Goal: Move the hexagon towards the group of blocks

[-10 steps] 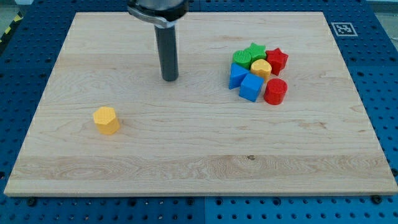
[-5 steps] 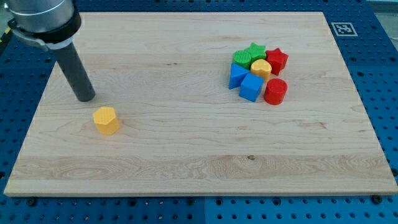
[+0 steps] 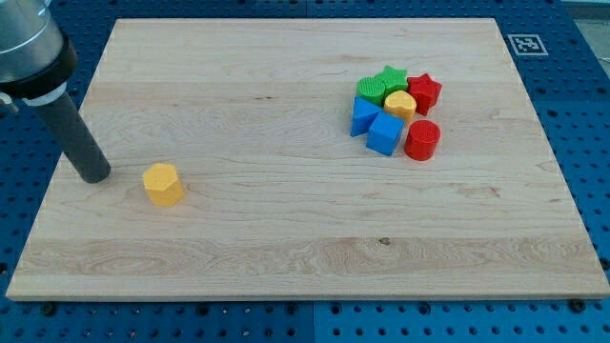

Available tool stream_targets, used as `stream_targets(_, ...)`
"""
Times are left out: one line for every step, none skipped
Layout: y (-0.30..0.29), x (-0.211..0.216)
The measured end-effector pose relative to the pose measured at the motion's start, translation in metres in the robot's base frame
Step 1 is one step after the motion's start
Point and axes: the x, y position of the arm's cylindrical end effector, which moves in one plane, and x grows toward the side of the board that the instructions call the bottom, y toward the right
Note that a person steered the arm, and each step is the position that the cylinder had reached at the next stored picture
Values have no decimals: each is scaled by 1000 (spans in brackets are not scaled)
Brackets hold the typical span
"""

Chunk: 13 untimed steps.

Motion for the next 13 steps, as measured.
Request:
stream_targets(21,8)
stream_targets(28,20)
stream_targets(28,24)
stream_targets(21,28)
stream_targets(46,28)
stream_targets(86,28)
stream_targets(96,28)
stream_targets(127,27)
stream_targets(146,27)
stream_targets(147,27)
stream_targets(164,27)
stream_targets(164,27)
stream_targets(165,27)
